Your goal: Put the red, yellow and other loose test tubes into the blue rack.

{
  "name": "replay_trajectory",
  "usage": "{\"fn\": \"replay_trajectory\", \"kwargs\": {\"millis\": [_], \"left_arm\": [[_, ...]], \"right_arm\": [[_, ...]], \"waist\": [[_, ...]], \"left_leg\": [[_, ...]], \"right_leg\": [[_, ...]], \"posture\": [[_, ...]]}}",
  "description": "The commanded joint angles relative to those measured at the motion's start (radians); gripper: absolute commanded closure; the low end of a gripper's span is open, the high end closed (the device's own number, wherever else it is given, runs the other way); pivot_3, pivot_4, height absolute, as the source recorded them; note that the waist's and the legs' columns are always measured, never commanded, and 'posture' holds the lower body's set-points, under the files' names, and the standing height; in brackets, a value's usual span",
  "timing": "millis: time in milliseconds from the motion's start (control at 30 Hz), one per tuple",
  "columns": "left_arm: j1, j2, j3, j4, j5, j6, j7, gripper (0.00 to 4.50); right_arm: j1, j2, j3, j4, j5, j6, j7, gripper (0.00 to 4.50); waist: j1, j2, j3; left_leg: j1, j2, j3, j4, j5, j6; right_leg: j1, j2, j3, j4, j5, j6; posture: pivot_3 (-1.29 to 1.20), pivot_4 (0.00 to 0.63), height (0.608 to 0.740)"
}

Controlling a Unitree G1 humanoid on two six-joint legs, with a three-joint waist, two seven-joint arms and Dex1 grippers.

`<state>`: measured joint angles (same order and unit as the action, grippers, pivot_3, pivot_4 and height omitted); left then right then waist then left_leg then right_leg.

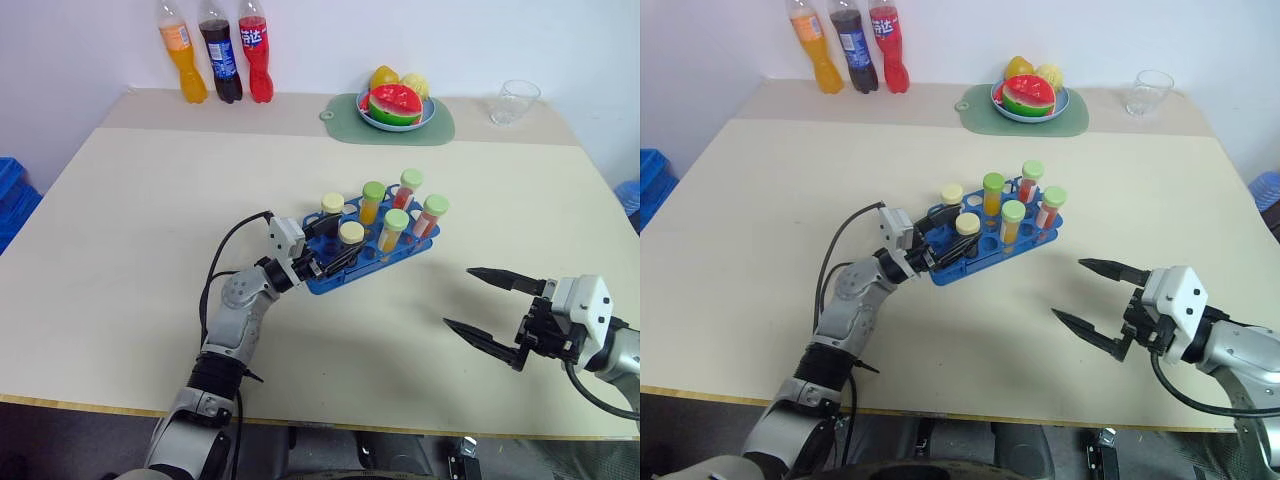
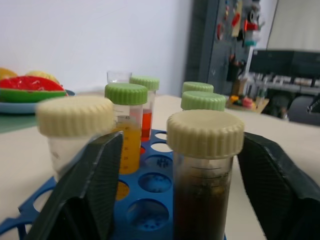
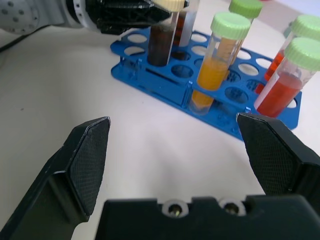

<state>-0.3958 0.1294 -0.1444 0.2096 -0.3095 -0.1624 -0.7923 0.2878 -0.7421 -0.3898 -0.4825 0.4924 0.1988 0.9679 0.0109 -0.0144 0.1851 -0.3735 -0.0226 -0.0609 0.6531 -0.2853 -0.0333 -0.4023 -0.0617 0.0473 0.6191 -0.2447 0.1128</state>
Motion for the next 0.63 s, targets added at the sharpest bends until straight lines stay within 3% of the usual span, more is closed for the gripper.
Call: {"fn": "replay_trajectory", "kwargs": {"millis": [33,367,633], "left_arm": [[0.037,0.049,0.033,-0.078,0.049,-0.037,0.040,0.89],[0.351,0.352,0.237,-0.301,-0.147,0.092,-0.108,0.89],[0.459,0.449,0.314,-0.380,-0.166,0.181,-0.099,0.89]], "right_arm": [[-0.008,0.026,0.002,0.017,-0.015,-0.036,-0.025,0.00],[0.096,0.110,-0.059,0.098,-0.057,-0.152,-0.074,0.00],[0.155,0.119,-0.117,0.070,-0.034,-0.140,-0.107,0.00]], "waist": [[-0.001,0.000,0.000],[-0.001,0.002,-0.001],[0.000,0.002,-0.001]], "left_leg": [[0.000,0.000,0.000,0.000,0.000,0.000],[0.001,0.004,0.000,-0.001,0.000,0.000],[0.001,0.004,0.000,-0.001,0.000,0.000]], "right_leg": [[0.000,0.000,0.000,0.000,0.000,0.000],[-0.002,-0.002,0.001,0.003,0.000,-0.001],[0.000,-0.002,0.001,0.000,-0.002,-0.004]], "posture": [[0.00,0.150,0.740],[0.00,0.150,0.740],[0.00,0.150,0.740]]}}
